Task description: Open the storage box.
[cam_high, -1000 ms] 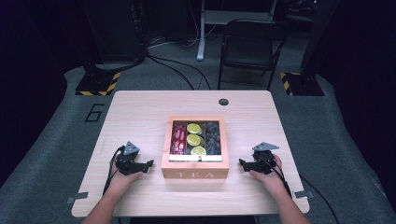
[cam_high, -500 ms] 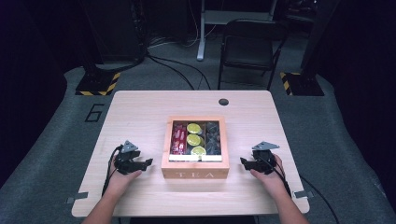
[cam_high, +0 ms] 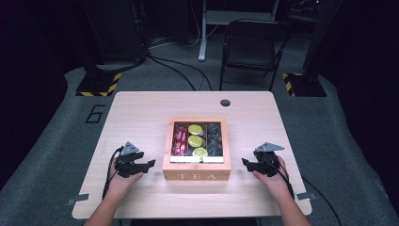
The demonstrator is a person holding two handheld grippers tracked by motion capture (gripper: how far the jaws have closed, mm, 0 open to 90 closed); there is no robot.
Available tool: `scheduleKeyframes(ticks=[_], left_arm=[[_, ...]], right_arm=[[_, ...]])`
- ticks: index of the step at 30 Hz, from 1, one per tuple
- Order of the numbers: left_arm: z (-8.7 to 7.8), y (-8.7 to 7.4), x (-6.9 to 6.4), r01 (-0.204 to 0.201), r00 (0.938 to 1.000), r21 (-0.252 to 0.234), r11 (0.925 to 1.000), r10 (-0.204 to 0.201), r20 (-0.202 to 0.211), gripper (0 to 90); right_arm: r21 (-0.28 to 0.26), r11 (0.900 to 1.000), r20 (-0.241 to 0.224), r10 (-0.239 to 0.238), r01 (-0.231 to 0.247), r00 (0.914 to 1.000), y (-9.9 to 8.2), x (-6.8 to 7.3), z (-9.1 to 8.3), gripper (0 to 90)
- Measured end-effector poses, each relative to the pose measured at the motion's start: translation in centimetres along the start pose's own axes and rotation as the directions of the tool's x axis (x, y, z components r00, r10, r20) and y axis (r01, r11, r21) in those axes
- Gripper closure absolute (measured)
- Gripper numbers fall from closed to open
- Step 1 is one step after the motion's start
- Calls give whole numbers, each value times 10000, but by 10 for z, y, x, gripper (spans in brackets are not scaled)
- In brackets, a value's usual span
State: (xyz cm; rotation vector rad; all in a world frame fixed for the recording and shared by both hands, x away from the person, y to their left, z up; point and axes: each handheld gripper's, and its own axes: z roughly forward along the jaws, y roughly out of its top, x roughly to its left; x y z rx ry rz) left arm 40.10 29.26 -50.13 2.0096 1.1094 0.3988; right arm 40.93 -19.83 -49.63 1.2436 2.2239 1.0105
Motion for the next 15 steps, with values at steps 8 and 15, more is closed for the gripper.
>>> scheduleKeyframes(ticks=[8,15], left_arm=[[-4,2,-6,-102,9999,-11,9999,102,137,337],[-10,3,-8,15,9997,-192,9998,-11,239,338]], right_arm=[[-395,9991,-172,-183,176,9997,5,9,-12,386],[-580,9956,-157,-741,730,9971,8,18,-20,392]])
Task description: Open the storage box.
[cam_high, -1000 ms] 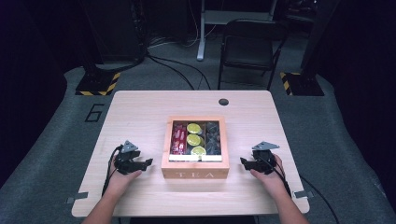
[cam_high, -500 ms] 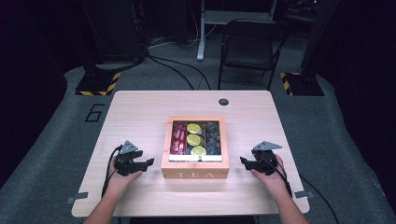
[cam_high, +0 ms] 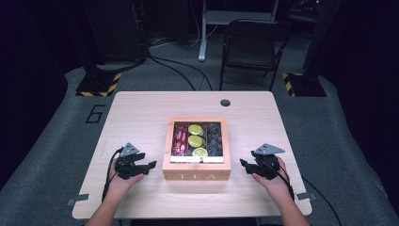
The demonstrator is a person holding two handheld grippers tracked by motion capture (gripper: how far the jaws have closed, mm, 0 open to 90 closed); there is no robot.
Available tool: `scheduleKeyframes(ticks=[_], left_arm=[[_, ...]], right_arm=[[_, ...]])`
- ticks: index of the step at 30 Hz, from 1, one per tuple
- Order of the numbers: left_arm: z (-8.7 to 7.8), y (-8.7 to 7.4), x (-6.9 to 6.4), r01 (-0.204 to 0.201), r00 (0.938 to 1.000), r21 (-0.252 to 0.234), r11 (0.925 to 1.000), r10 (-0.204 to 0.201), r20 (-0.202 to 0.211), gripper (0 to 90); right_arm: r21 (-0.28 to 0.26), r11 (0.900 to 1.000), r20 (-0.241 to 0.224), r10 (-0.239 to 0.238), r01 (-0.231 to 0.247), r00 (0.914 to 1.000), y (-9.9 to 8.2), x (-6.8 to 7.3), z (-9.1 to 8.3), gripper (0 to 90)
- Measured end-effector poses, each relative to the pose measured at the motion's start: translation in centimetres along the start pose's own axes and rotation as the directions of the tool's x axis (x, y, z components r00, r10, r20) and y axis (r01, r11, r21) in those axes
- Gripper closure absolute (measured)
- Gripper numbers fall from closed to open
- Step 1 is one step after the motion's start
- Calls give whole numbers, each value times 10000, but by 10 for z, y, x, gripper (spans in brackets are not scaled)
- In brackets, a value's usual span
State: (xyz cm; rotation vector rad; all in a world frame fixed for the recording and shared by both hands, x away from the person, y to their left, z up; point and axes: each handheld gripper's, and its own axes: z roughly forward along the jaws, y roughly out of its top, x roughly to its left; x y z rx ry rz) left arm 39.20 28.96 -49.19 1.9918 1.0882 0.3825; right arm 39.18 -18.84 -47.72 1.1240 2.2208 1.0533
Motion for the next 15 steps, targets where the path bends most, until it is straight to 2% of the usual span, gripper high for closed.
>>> scheduleKeyframes(ticks=[1,4,7,12,15], left_arm=[[-2,0,0,50,10000,-39,10000,-49,26,338],[-6,1,-3,252,9997,-183,9995,-251,66,347],[-10,2,-6,288,9995,-247,9993,-285,146,354],[-14,4,-11,177,9997,-297,9994,-172,175,354],[-17,4,-14,106,9998,-394,9992,-99,188,354]], right_arm=[[36,10000,-8,88,-88,10000,0,1,-1,393],[-144,9999,22,-71,71,10000,1,3,-5,393],[-274,9996,-13,-42,42,10000,3,6,-11,393],[-601,9981,-358,128,-149,9993,5,13,-18,389],[-702,9975,-523,-78,42,9986,6,20,-20,386]])
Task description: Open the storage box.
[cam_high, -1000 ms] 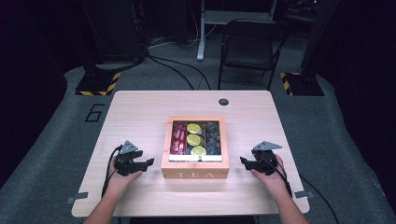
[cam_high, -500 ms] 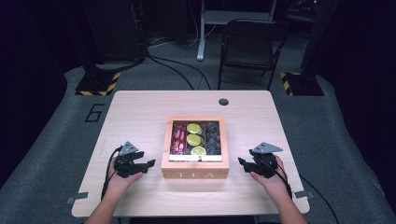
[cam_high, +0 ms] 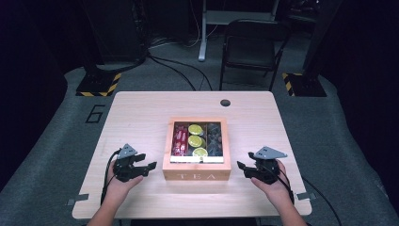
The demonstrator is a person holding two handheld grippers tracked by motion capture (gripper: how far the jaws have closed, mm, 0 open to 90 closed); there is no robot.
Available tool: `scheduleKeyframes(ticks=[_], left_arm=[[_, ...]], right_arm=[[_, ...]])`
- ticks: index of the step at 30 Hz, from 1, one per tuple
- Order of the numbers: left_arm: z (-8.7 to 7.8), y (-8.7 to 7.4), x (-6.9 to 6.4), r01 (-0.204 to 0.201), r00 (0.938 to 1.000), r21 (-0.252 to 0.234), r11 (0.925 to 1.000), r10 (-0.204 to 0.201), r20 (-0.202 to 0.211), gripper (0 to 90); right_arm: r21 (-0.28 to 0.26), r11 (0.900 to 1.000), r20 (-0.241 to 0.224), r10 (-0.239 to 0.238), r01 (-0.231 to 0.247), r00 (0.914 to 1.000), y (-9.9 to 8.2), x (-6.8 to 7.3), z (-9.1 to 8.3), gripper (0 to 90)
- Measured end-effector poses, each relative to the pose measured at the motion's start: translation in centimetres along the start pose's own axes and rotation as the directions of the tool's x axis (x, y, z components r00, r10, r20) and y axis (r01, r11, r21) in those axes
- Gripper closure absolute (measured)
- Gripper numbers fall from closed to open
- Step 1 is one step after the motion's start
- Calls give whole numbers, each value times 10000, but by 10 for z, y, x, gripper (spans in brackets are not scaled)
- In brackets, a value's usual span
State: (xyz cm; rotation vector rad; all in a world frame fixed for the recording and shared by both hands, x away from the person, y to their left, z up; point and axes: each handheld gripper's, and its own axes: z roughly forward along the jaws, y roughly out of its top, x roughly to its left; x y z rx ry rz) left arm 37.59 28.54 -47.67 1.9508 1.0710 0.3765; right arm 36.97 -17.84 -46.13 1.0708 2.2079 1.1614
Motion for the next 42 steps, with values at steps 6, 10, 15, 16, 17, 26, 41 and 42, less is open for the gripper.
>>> scheduleKeyframes(ticks=[6,10,15,16,17,26,41,42], left_arm=[[-6,1,-8,-255,9996,-73,9996,256,111,354],[-8,1,-13,-387,9991,-108,9992,389,190,357],[-12,0,-19,-478,9985,-238,9986,484,261,363],[-14,0,-20,-547,9979,-203,9983,553,338,363],[-16,0,-21,-558,9979,-263,9981,566,322,366],[-22,-1,-28,-661,9963,-269,9975,674,524,374],[-11,-4,-40,-1040,9898,-99,9945,1045,965,381],[-11,-4,-40,-1040,9898,-99,9945,1045,965,384]], right_arm=[[-127,9991,-108,-404,402,9991,1,15,-6,385],[-243,9986,-237,-482,477,9986,1,20,-9,385],[-445,9978,-495,-521,499,9974,2,27,-12,385],[-485,9976,-545,-522,496,9971,2,28,-13,385],[-516,9974,-608,-543,512,9967,2,30,-13,386],[-570,9967,-842,-619,572,9945,3,35,-13,386],[72,9957,-1189,-913,928,9887,-2,44,3,385],[59,9956,-1196,-926,939,9885,-2,44,4,385]])
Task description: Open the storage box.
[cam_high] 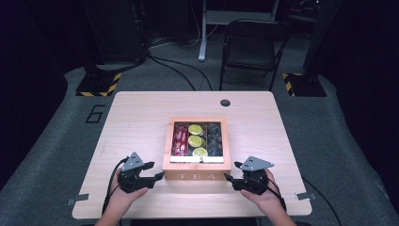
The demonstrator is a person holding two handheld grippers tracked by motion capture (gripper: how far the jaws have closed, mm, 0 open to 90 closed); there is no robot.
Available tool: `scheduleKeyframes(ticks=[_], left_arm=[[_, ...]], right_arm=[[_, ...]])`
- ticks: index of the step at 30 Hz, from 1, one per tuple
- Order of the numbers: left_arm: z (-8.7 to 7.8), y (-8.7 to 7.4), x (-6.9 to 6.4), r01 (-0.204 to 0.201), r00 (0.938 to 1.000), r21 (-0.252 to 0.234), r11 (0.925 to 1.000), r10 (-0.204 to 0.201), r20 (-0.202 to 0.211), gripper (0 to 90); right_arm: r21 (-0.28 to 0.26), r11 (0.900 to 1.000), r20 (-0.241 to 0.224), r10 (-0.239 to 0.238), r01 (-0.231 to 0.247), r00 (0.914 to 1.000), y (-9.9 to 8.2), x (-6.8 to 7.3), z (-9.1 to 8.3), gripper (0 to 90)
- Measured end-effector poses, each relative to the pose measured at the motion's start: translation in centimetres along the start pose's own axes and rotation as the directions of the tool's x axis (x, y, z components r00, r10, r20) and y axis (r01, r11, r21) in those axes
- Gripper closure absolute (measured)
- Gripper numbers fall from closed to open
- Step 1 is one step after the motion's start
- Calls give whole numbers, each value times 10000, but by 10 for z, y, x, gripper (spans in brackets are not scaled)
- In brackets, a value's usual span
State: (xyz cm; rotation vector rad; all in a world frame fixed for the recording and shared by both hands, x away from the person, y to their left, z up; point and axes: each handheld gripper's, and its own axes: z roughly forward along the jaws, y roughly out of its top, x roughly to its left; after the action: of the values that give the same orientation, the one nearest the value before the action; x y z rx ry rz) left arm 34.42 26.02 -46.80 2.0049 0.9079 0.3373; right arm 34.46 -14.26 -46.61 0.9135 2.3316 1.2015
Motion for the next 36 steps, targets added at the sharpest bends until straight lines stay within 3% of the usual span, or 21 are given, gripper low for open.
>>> scheduleKeyframes(ticks=[8,15,21,36], left_arm=[[10,-1,-3,-32,9999,203,9998,30,109,413],[15,0,-5,-309,9995,275,9991,307,86,423],[18,1,-8,-496,9986,342,9982,490,181,484],[23,4,-12,-765,9968,233,9968,770,-196,507]], right_arm=[[332,9994,-138,93,-88,9999,-2,-2,9,413],[437,9990,-373,-1,17,9993,-3,-4,12,516],[500,9987,-261,48,-35,9996,-3,-4,14,523],[463,9988,-229,139,-128,9996,-2,-4,14,517]])
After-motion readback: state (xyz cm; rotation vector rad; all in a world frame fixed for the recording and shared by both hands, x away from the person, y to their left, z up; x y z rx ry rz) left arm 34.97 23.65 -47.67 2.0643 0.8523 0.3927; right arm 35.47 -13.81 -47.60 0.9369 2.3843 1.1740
